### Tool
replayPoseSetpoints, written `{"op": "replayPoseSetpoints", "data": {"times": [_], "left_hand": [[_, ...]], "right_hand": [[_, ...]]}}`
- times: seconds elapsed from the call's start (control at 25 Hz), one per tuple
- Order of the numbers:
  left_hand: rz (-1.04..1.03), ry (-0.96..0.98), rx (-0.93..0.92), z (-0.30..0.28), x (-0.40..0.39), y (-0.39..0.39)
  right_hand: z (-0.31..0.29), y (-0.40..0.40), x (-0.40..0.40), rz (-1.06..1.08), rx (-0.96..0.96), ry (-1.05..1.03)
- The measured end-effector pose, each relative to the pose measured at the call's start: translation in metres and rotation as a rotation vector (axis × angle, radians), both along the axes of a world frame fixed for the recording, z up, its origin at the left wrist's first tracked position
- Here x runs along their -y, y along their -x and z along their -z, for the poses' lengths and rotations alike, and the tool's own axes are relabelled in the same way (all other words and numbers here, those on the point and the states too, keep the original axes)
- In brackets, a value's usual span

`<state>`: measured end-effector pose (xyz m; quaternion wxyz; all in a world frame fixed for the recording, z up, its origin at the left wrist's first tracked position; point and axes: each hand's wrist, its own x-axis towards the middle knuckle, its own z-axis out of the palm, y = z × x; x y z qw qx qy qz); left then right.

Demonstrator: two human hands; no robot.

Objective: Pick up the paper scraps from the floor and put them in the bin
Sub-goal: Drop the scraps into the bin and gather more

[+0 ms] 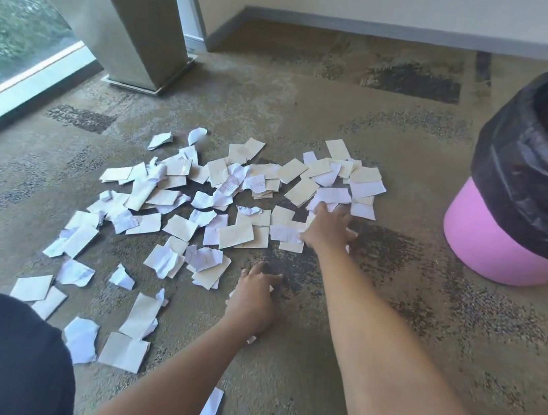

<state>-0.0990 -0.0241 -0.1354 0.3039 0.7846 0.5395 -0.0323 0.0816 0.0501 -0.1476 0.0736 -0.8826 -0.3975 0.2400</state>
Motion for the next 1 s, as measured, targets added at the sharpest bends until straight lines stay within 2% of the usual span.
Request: {"op": "replayPoseSetpoints", "data": {"times": [0.32,0.48,0.76,0.84,1.0], "left_hand": [[-0.039,-0.015,0.000,-0.012,0.001,-0.001],[0.037,-0.038,-0.039,-0.015,-0.003,0.009],[0.034,-0.088,-0.132,-0.017,0.001,0.011],[0.052,-0.083,-0.162,-0.020,0.000,0.011],[-0.069,0.043,-0.107,-0.033,-0.020,0.004]], "right_hand": [[-0.008,-0.017,0.009,0.015,-0.231,-0.203],[-0.033,-0.023,0.011,0.120,-0.479,-0.278],[-0.113,-0.052,0.003,0.406,-1.018,-0.602],[-0.145,-0.066,0.008,0.427,-1.067,-0.711],[-0.199,-0.098,0.027,0.490,-1.023,-0.937]]}}
